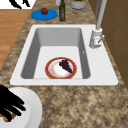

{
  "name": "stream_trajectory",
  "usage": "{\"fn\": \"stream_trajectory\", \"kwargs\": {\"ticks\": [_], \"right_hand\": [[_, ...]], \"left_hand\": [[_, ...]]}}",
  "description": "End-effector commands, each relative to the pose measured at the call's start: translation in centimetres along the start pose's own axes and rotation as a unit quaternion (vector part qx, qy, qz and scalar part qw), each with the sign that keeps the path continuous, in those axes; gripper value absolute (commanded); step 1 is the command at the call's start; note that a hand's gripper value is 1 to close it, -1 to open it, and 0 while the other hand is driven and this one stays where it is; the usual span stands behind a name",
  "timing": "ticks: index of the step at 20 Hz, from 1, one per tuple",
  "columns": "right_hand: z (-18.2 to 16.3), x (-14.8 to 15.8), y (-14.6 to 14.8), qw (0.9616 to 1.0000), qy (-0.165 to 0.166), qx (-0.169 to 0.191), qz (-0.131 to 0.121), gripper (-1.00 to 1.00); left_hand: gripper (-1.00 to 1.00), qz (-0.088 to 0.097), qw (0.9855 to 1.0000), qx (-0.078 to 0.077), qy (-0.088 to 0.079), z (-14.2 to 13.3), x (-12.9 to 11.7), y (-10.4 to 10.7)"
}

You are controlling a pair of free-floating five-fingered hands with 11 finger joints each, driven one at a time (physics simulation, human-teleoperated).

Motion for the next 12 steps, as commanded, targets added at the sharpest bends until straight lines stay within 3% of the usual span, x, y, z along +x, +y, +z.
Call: {"fn": "stream_trajectory", "kwargs": {"ticks": [1,3,8,12], "right_hand": [[1.5,1.4,-2.6,0.9999,-0.005,0.01,-0.008,-1.0],[2.3,2.6,-2.9,0.9998,0.001,0.017,0.005,-1.0],[3.8,5.4,-4.0,0.9998,0.01,-0.003,0.014,-1.0],[4.7,7.9,-4.2,0.9995,0.0,-0.001,0.03,-1.0]], "left_hand": [[0.0,0.0,1.0,0.0,0.0,0.0,0.0,0.0],[0.0,0.0,1.0,0.0,0.0,0.0,0.0,0.0],[0.0,0.0,1.0,0.0,0.0,0.0,0.0,0.0],[0.0,0.0,1.0,0.0,0.0,0.0,0.0,0.0]]}}
